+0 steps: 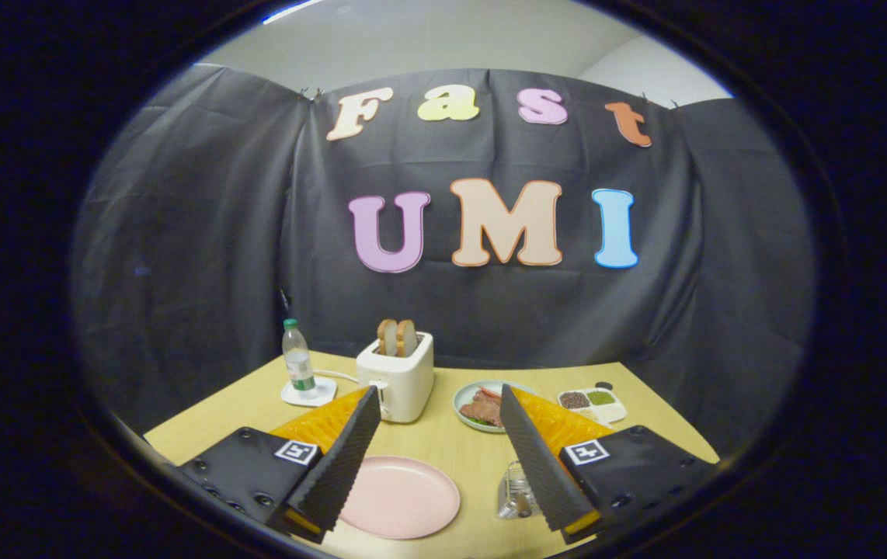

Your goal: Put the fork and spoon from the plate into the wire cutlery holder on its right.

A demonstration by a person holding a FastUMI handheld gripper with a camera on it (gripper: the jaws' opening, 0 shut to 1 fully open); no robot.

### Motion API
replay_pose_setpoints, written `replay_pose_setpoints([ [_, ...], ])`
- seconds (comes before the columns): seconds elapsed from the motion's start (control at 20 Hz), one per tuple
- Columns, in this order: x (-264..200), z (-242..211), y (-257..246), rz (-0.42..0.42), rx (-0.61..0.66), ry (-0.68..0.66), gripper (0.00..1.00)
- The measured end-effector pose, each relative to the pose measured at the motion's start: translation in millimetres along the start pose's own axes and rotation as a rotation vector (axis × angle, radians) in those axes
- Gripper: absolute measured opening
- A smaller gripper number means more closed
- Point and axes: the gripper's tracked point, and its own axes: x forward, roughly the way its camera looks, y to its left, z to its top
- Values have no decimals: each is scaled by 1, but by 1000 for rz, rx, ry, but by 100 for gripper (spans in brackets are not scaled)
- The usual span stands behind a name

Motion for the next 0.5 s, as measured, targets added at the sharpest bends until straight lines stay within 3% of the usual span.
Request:
replay_pose_setpoints([
  [0.5,-2,22,0,-13,-10,-84,99],
])
